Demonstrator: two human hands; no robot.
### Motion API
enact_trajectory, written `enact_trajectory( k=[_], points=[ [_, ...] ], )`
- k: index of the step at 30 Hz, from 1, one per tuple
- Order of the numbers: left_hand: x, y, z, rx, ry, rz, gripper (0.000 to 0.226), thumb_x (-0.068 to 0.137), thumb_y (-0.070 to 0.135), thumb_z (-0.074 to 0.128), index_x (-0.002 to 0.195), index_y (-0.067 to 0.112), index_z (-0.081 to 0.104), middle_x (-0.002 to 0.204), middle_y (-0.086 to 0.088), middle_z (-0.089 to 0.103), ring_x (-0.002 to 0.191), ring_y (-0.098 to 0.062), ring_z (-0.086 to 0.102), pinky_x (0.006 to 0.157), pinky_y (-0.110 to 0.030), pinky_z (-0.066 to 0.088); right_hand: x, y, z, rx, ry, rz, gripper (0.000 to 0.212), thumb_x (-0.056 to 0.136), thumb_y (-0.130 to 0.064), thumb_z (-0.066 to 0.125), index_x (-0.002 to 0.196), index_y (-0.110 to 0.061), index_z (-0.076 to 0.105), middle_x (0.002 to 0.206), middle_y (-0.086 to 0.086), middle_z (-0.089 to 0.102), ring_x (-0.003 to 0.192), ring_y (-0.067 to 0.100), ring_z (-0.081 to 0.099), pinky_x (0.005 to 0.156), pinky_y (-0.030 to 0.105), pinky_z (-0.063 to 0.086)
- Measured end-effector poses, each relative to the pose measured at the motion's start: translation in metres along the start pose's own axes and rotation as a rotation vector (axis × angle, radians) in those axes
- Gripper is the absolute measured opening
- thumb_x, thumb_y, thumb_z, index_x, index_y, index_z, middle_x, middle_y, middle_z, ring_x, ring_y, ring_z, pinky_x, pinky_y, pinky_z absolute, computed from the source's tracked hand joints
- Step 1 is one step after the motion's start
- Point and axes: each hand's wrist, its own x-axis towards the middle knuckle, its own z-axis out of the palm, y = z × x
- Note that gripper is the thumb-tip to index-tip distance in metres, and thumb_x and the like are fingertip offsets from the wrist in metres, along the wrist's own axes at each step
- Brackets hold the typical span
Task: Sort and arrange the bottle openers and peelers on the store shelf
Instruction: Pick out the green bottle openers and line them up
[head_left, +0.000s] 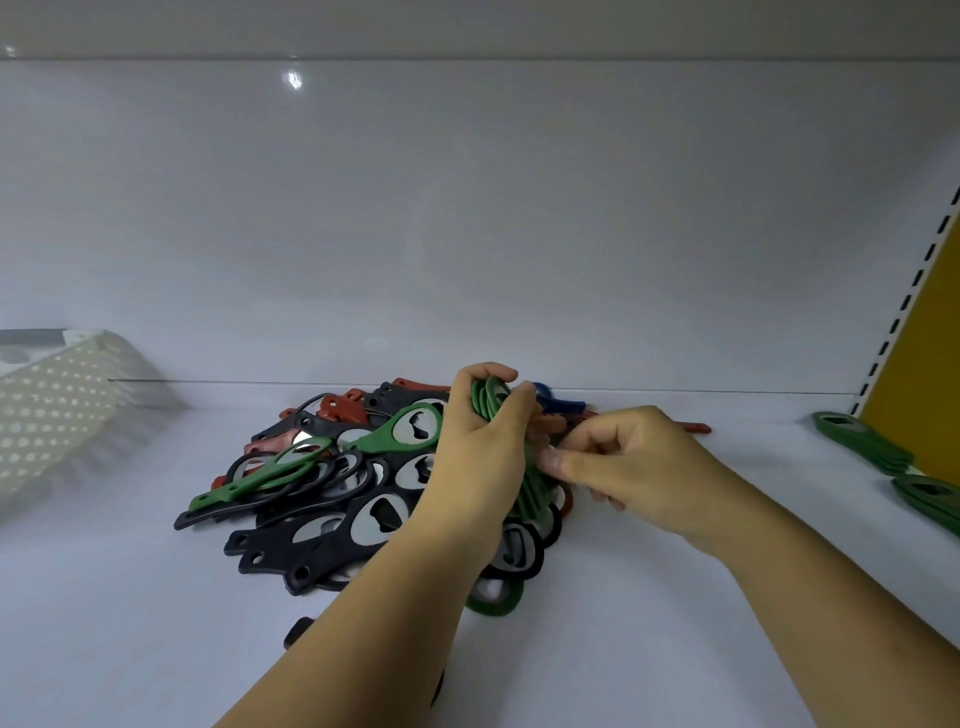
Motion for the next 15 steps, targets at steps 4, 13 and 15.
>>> enact_trajectory(
  k=[4,13,15],
  points=[
    [-0.008,-0.004,0.005,0.101,-0.133,0.094,0.004,0.095,0.018,0.052,0.098,0.02,0.05,0.07,0.004,0.063,0.069,-0.009,0.064,0.07,-0.026,0.054,-0.004,-0.002,-0.001,-0.031,-0.27,0.045,0.025,0.078,-0.019,0.074,0.063,-0.003,0.062,0.049,-0.021,0.051,0.05,-0.004,0.045,0.051,0.007,0.032],
    [-0.018,-0.016,0.015,0.307,-0.284,0.232,0.017,0.093,0.024,0.055,0.105,0.028,0.042,0.072,0.007,0.053,0.068,-0.004,0.054,0.067,-0.024,0.049,-0.002,0.009,-0.006,-0.013,-0.308,-0.062,0.034,0.069,-0.017,0.072,0.1,-0.006,0.064,0.086,0.001,0.07,0.086,0.016,0.066,0.077,0.031,0.053],
    [-0.017,-0.014,0.013,0.345,-0.366,0.16,0.026,0.09,0.024,0.061,0.106,0.034,0.044,0.076,-0.006,0.053,0.068,-0.012,0.053,0.065,-0.038,0.054,-0.002,0.012,-0.013,0.004,-0.308,-0.055,0.028,0.072,-0.011,0.073,0.097,-0.021,0.066,0.084,-0.004,0.071,0.084,0.01,0.067,0.073,0.026,0.053]
  ],
)
